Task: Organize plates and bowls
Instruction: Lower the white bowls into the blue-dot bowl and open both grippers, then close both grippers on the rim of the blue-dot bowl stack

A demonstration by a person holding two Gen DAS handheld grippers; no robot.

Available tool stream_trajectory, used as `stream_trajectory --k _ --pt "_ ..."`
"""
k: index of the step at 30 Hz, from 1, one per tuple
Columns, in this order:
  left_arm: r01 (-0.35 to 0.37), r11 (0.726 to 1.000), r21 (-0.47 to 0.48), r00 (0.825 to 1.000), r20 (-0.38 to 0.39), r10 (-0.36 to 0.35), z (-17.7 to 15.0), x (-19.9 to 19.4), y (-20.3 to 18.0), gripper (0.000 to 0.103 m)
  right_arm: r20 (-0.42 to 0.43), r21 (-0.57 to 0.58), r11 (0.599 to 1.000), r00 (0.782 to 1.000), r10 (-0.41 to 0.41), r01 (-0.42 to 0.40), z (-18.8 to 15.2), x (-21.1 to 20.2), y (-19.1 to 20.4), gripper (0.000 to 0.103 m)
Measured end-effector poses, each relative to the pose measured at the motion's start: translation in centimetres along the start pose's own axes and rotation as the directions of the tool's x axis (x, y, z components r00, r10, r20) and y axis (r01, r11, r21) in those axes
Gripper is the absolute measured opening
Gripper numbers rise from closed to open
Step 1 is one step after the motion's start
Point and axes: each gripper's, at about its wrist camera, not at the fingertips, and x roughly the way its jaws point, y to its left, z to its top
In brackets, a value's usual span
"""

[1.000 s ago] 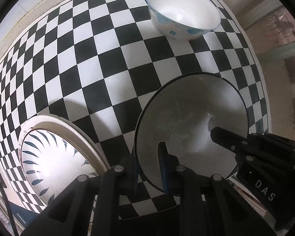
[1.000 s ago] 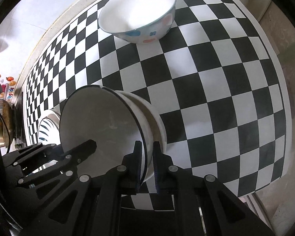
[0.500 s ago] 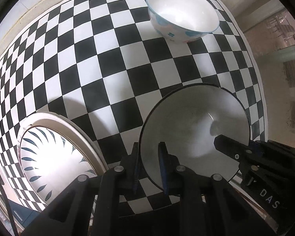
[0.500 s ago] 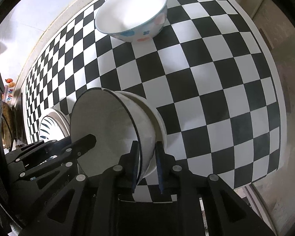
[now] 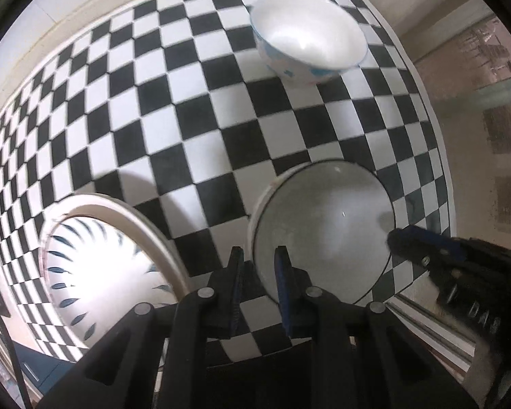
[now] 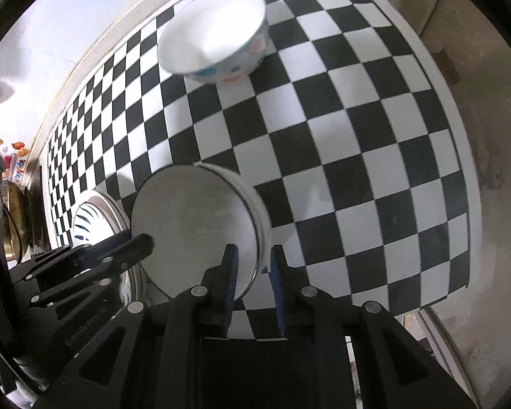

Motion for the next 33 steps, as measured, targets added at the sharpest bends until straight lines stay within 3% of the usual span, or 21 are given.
stream_trajectory --k 2,3,4,6,7,12,19,25,33 --pt "0.005 1.0 -0.007 1.0 0.026 -0.005 0.3 -1.4 0.5 0.017 0.014 0.008 1.0 1.0 0.009 -0.009 0.3 -0.8 -0.5 0.023" --pt "0.005 1.0 -0.01 0.999 0.044 -0.004 0.6 -2.1 0.6 0.019 0.026 0.011 1.0 1.0 0.017 -0.018 0.7 -1.3 -0.8 0.029" --pt "0.007 1.0 -0.013 0.998 0.065 -0.006 1.0 -2.8 0.9 0.024 0.037 0.021 0.999 0.999 0.027 -0.027 1.0 -1.8 -1.0 0.036" --pt "0.013 1.0 -0.021 0.995 0.1 -0.011 2.2 -4.1 1.4 0.031 0.074 0.032 0.998 0.995 0.059 -0.062 2.1 -2.7 -1.7 0.068" --pt "0.024 0.999 -0.024 0.994 0.111 -0.021 3.3 -4.4 1.6 0.034 0.093 0.034 0.996 0.993 0.073 -0.076 2.7 -3.1 -1.9 0.071" --pt "0.039 0.998 -0.051 0.992 0.121 -0.033 8.3 -3.8 2.3 0.034 0.168 0.046 0.992 0.98 0.109 -0.118 6.6 -4.2 -3.0 0.072" --pt "0.066 0.993 -0.098 0.995 0.079 -0.058 14.6 -0.8 2.4 0.034 0.148 0.05 0.992 0.984 0.103 -0.112 12.4 -2.6 -3.5 0.072" --pt "0.07 0.99 -0.126 0.997 0.032 -0.066 17.6 1.5 2.3 0.034 0.103 0.043 0.995 0.991 0.091 -0.096 16.0 -0.4 -3.4 0.072" --pt "0.078 0.992 -0.102 0.997 -0.01 -0.079 19.3 3.9 1.3 0.034 0.049 0.049 0.996 0.996 0.077 -0.079 18.8 2.0 -3.5 0.071"
